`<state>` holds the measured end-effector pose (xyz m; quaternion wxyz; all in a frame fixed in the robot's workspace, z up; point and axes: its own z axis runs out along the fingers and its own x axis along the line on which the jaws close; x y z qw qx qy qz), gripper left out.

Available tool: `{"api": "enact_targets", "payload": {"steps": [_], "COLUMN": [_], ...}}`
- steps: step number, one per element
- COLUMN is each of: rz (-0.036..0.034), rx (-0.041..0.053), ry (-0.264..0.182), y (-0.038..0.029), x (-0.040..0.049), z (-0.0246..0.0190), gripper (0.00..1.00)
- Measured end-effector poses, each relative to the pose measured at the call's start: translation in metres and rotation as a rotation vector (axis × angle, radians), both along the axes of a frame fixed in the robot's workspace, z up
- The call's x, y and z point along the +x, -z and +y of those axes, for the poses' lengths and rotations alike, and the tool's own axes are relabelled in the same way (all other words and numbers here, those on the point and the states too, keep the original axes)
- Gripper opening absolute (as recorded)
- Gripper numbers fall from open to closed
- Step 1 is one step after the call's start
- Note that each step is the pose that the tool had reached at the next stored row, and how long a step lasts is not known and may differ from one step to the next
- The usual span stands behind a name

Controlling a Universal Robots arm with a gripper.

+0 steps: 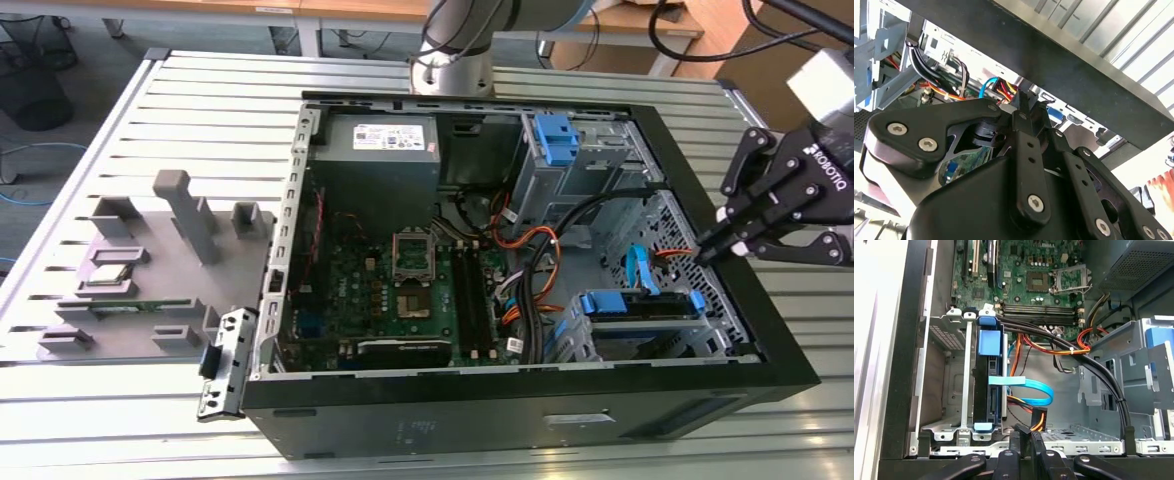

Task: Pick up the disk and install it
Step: 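Insert the second disk wire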

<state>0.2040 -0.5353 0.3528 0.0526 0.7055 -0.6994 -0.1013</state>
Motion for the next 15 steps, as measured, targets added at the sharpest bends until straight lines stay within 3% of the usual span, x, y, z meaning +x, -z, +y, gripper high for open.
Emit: {"api": "enact_targets", "payload": {"steps": [4, 7, 10, 12, 15], "rz": [0.0381, 0.0637, 0.0813, 0.1032, 0.1149], "rx": [-0.0122, -0.0129, -0.0129, -0.0128, -0.013], "ry": [0.0, 0.0, 0.0, -0.001, -0.002], "y": [0.0009, 0.0034, 0.0049, 0.0066, 0.0071], "x": [0.0065, 0.0101, 0.012, 0.0142, 0.0151], "z": [0.0, 0.0, 0.0, 0.0001, 0.0001], "gripper": [0.24, 0.24, 0.24, 0.24, 0.24]}}
